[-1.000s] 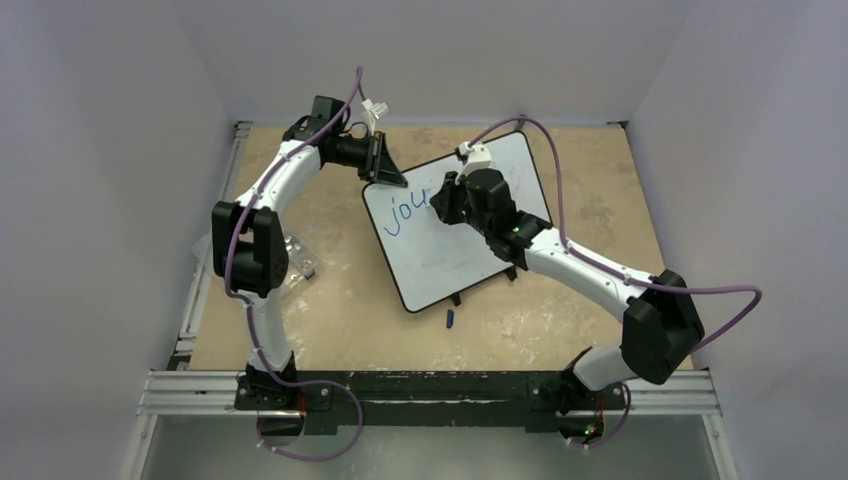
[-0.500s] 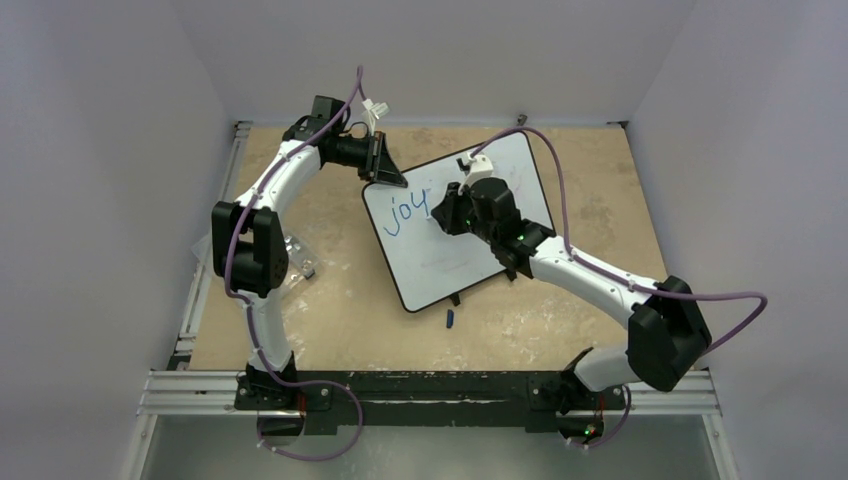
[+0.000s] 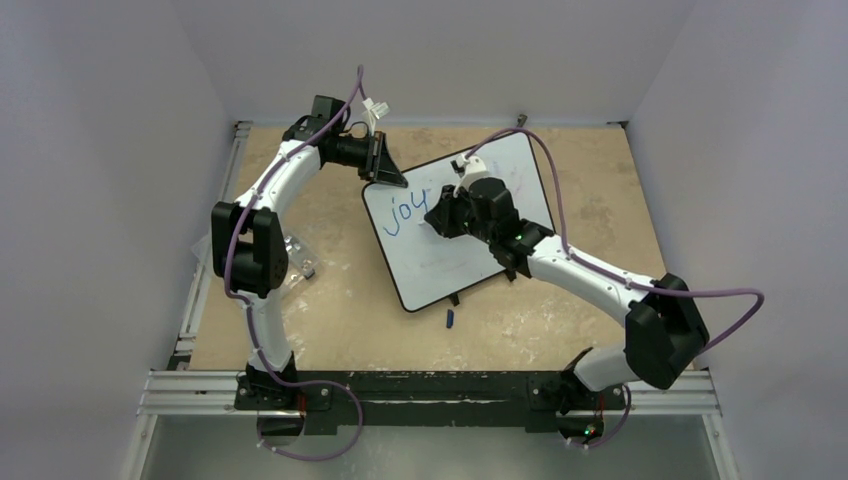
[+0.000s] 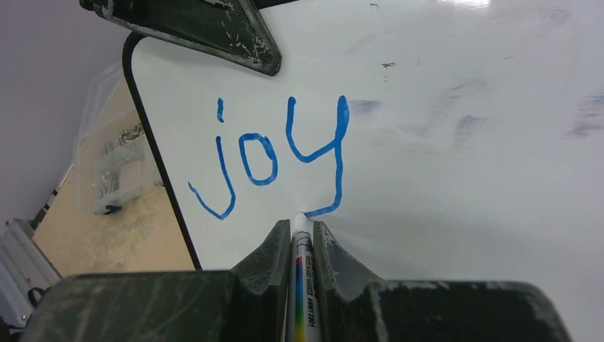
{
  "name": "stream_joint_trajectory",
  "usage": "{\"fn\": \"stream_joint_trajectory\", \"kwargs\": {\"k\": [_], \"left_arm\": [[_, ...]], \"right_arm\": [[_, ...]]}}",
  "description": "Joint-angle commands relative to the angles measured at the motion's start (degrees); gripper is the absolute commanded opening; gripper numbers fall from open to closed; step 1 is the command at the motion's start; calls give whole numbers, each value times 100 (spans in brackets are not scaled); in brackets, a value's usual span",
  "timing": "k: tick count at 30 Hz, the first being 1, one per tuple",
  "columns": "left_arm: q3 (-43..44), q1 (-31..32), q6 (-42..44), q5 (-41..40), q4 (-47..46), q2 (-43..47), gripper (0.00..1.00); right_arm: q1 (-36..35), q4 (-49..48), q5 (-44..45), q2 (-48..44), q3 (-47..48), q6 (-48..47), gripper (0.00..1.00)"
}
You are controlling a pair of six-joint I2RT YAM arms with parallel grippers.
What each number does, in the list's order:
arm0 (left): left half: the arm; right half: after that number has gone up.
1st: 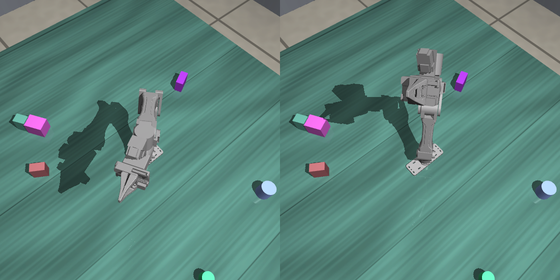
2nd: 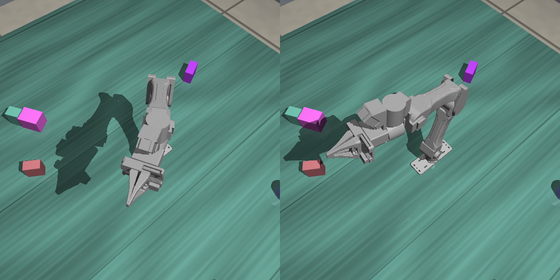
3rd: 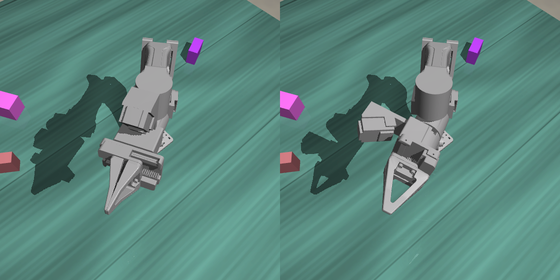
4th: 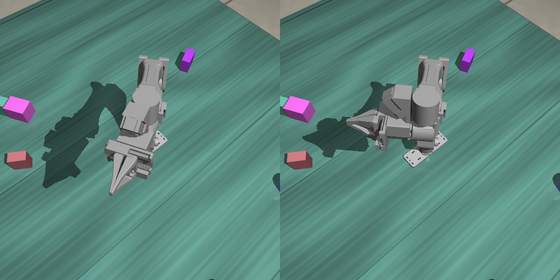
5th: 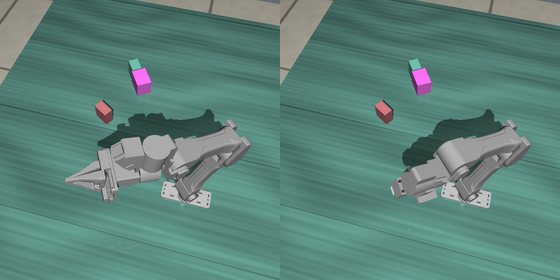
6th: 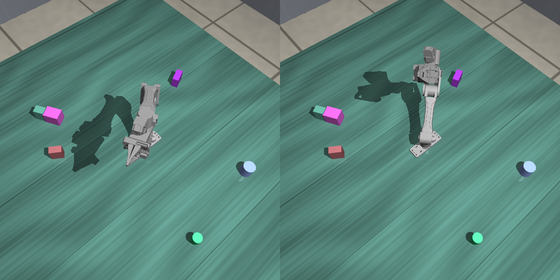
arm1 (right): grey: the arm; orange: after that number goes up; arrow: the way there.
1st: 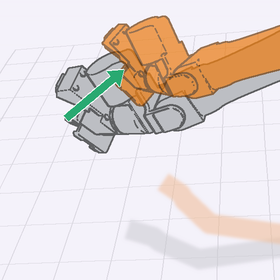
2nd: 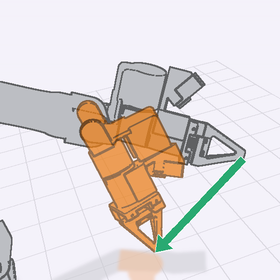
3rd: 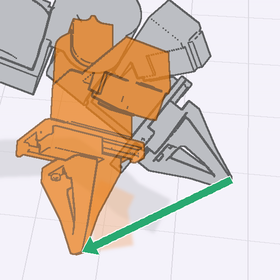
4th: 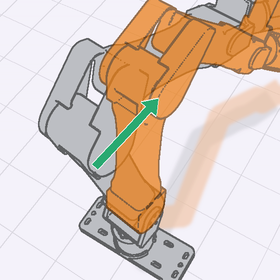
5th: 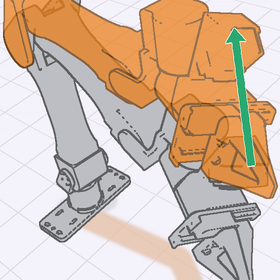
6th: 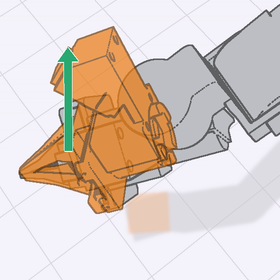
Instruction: Write a sentence on the whiteboard
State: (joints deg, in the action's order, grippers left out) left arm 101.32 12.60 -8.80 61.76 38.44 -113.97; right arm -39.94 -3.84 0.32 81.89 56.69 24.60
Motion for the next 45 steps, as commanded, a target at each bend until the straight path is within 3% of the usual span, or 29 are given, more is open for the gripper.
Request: {"fn": "stream_joint_trajectory", "kwargs": {"k": [1,9,19,27,45], "left_arm": [[47,111,12,319,-178,509,0],[61,111,1,337,-183,516,0],[53,111,-26,346,-191,533,0],[-71,117,-17,333,-270,612,0],[-536,143,159,69,-311,1061,0]], "right_arm": [[-9,46,-185,243,264,-49,0],[-13,342,-387,75,1030,-163,0],[-13,951,-358,-1501,1967,-14,0],[-8,975,385,-1964,1613,-246,0],[29,454,1042,-2072,565,-820,0]]}}
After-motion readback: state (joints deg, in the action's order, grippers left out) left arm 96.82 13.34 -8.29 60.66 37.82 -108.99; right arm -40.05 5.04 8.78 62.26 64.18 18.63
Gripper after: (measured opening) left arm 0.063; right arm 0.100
